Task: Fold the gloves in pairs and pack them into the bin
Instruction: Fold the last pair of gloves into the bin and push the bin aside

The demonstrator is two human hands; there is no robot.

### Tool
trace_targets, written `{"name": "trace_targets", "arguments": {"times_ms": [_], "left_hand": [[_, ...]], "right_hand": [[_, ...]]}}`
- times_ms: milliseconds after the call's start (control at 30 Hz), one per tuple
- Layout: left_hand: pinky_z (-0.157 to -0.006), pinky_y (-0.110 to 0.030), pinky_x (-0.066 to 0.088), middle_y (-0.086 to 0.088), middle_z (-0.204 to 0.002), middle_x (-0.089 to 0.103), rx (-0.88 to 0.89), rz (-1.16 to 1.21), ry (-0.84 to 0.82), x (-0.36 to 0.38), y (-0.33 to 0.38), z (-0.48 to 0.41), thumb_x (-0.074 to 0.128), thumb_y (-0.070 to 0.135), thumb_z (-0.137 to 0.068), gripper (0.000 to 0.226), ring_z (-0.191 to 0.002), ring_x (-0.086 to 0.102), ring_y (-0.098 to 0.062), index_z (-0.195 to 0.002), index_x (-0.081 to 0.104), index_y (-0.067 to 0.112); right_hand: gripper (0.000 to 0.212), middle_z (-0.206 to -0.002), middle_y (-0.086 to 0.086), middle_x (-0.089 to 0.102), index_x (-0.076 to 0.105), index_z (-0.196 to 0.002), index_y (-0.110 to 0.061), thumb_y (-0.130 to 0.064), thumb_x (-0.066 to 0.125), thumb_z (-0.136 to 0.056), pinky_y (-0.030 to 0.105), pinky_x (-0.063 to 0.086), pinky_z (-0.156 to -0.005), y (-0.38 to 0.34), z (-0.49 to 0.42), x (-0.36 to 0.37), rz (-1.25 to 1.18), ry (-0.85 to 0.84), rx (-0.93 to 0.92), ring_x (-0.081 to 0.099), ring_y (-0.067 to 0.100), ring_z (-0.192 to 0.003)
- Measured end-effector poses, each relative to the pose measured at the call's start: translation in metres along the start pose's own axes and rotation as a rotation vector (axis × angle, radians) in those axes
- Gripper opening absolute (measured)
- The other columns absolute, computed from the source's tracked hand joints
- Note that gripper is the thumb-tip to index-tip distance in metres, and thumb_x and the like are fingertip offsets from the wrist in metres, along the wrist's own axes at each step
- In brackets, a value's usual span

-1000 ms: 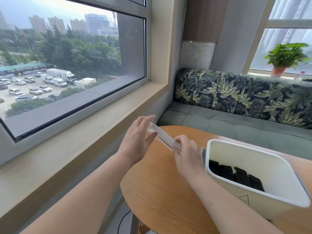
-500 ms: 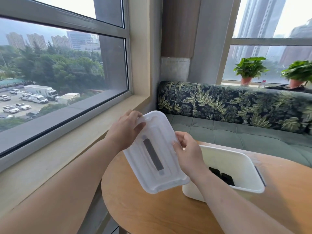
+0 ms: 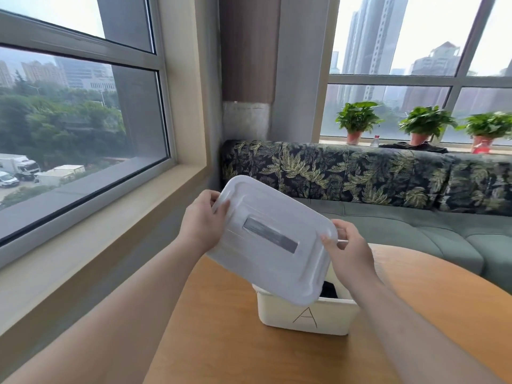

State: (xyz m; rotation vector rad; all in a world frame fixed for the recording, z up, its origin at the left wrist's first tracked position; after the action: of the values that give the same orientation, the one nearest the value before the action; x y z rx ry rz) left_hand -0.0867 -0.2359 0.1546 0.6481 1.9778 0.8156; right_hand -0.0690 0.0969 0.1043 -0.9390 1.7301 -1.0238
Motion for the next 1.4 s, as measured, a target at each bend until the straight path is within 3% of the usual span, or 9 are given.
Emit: {"name": "trace_targets", "arguments": {"times_ms": [300,467,600,700,767,833,1000,1200,1400], "left_hand": [[-0.089,-0.041,0.049,-0.003,-0.121,0.063,-0.295,0.204,-0.067,0.083,-0.010,0.032,0.052,0.034,-0.110,0.028,-0.110,0.060,-0.028,-0.134,0.053,0.020],[-0.106,-0.047,0.050,-0.004,-0.143,0.059,-0.309,0.143,-0.175,0.115,-0.019,0.048,0.053,0.030,-0.108,0.044,-0.125,0.058,-0.028,-0.150,0.048,0.017],[-0.113,-0.043,0.044,-0.005,-0.153,0.055,-0.260,0.036,-0.248,0.130,-0.025,0.061,0.056,0.027,-0.107,0.052,-0.140,0.051,-0.030,-0.157,0.046,0.014],[-0.099,-0.048,0.050,-0.004,-0.125,0.068,-0.220,-0.033,-0.249,0.134,-0.030,0.065,0.055,0.025,-0.106,0.024,-0.120,0.057,-0.035,-0.124,0.066,0.016],[-0.067,-0.044,0.045,-0.004,-0.087,0.063,-0.187,-0.052,-0.225,0.138,-0.035,0.066,0.053,0.023,-0.103,0.022,-0.089,0.054,-0.031,-0.083,0.055,0.014],[-0.058,-0.038,0.029,-0.005,-0.076,0.053,-0.163,-0.069,-0.194,0.138,-0.036,0.067,0.051,0.022,-0.102,0.031,-0.078,0.045,-0.026,-0.073,0.042,0.014],[-0.068,-0.040,0.031,-0.008,-0.090,0.053,-0.218,-0.088,-0.235,0.140,-0.039,0.072,0.045,0.021,-0.104,0.033,-0.095,0.046,-0.030,-0.073,0.038,0.015],[-0.063,-0.038,0.028,-0.006,-0.090,0.049,-0.238,-0.024,-0.239,0.146,-0.043,0.071,0.046,0.017,-0.102,0.033,-0.090,0.044,-0.028,-0.071,0.036,0.015],[-0.075,-0.039,0.039,-0.012,-0.109,0.053,-0.288,0.009,-0.229,0.148,-0.041,0.073,0.047,0.020,-0.102,0.030,-0.097,0.049,-0.031,-0.072,0.043,0.016]], "right_hand": [[0.045,-0.126,-0.012,0.070,0.060,-0.146,-0.031,-0.015,0.061,-0.104,0.035,0.050,-0.088,0.039,-0.012,-0.035,0.159,-0.032,0.070,0.069,0.013,-0.106],[0.056,-0.160,0.004,0.053,0.045,-0.161,-0.015,-0.009,0.052,-0.106,0.036,0.038,-0.115,0.062,-0.018,-0.035,0.363,-0.077,0.073,0.047,0.028,-0.147],[0.056,-0.167,0.006,0.042,0.041,-0.161,-0.009,-0.006,0.047,-0.106,0.034,0.028,-0.124,0.080,-0.018,-0.033,0.455,-0.096,0.072,0.037,0.028,-0.154],[0.054,-0.171,0.004,0.036,0.040,-0.163,-0.008,-0.009,0.045,-0.109,0.029,0.019,-0.128,0.098,-0.019,-0.030,0.482,-0.118,0.074,0.030,0.023,-0.159],[0.052,-0.172,0.003,0.035,0.042,-0.161,-0.008,-0.010,0.044,-0.110,0.026,0.016,-0.127,0.106,-0.018,-0.028,0.471,-0.120,0.073,0.028,0.021,-0.160],[0.050,-0.171,0.001,0.037,0.046,-0.160,-0.009,-0.009,0.045,-0.109,0.022,0.015,-0.125,0.110,-0.016,-0.026,0.445,-0.093,0.070,0.030,0.020,-0.160],[0.050,-0.169,-0.001,0.040,0.050,-0.157,-0.009,-0.006,0.045,-0.108,0.019,0.014,-0.123,0.114,-0.012,-0.024,0.411,-0.047,0.067,0.031,0.017,-0.159],[0.048,-0.167,-0.002,0.044,0.053,-0.155,-0.010,-0.009,0.046,-0.108,0.025,0.019,-0.127,0.116,-0.013,-0.026,0.374,-0.027,0.106,0.035,0.018,-0.157],[0.048,-0.166,-0.007,0.045,0.055,-0.155,-0.014,-0.010,0.047,-0.108,0.027,0.022,-0.128,0.118,-0.012,-0.029,0.332,-0.024,0.139,0.036,0.014,-0.156]]}}
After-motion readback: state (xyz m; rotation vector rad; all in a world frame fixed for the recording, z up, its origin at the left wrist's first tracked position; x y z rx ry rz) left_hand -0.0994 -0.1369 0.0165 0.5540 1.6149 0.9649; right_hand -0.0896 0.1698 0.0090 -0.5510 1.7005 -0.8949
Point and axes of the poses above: each hand's wrist, its own z-axis away from the middle knuckle, its own x-axis out of the palm, y = z × x, the point moved 4 cm from there along -z, towards the middle knuckle
